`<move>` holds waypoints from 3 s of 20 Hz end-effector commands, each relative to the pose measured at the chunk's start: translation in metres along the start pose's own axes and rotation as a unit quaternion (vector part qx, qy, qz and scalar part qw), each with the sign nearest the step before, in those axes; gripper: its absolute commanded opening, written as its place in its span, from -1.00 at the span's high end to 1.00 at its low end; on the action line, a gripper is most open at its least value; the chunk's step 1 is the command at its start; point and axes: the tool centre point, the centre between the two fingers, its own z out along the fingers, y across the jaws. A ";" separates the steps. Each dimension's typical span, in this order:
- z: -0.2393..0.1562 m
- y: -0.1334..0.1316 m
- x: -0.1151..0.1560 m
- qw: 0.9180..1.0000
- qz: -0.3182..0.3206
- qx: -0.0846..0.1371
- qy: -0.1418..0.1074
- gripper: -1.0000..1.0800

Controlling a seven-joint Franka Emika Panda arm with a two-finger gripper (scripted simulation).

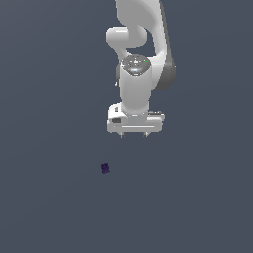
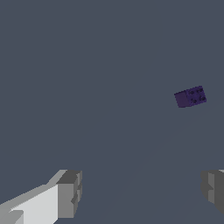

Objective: Pick up the object and move it to a goal position.

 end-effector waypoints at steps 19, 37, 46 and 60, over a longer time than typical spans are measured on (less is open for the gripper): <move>-0.011 -0.022 0.012 0.999 -0.042 0.005 0.016 -0.92; 0.074 0.094 0.069 0.992 -0.124 -0.010 -0.003 -0.92; 0.102 0.130 0.076 0.989 -0.148 -0.013 -0.009 -0.92; 0.140 0.133 0.074 0.989 -0.149 -0.013 -0.010 -0.92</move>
